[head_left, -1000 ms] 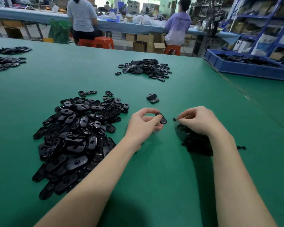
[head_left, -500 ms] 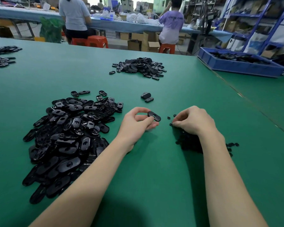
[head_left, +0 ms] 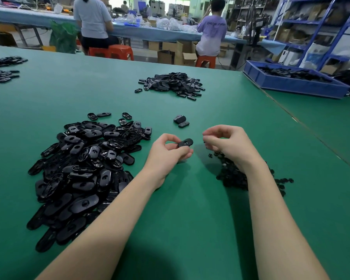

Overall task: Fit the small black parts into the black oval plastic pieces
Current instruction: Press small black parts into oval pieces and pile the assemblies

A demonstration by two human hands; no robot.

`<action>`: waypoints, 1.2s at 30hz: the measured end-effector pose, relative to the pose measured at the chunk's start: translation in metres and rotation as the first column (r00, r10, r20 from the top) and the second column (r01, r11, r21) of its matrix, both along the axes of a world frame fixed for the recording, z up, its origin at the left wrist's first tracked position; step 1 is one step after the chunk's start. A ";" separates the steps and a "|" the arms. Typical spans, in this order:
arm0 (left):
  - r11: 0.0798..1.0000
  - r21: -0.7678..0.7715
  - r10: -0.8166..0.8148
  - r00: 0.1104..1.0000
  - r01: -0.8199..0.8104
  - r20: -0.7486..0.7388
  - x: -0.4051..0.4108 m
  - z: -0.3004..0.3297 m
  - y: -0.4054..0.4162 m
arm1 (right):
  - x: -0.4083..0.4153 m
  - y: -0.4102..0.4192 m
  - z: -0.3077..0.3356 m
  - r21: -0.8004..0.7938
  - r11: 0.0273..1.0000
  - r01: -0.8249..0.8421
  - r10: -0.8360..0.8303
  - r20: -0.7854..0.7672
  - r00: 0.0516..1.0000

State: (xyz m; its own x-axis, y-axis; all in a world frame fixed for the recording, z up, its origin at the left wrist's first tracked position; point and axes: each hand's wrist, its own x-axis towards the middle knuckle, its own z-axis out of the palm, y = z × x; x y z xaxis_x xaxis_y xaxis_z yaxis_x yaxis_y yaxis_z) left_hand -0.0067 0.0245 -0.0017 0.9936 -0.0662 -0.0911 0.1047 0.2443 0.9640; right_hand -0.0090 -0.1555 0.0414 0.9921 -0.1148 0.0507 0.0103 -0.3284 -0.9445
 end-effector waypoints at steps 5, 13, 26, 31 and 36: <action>0.999 -0.044 -0.031 1.000 0.031 0.004 0.001 0.002 0.001 | -0.002 0.017 -0.005 0.380 0.919 -0.102 0.127 -0.041 0.991; 0.997 -0.065 0.030 0.999 -0.032 -0.032 0.001 0.007 0.002 | -0.005 0.026 -0.013 0.614 0.789 -0.029 0.092 -0.072 0.993; 0.993 -0.081 0.084 0.996 -0.083 0.014 -0.002 0.004 0.002 | -0.004 0.029 -0.018 0.639 0.766 -0.067 0.143 -0.068 0.987; 0.983 -0.164 0.089 0.996 -0.087 0.003 -0.001 0.004 0.002 | -0.002 0.029 -0.018 0.591 0.807 -0.013 0.072 -0.076 0.994; 0.973 -0.210 0.096 0.995 -0.097 -0.012 -0.001 0.003 0.002 | -0.004 0.029 -0.017 0.551 0.834 -0.036 0.095 -0.078 0.992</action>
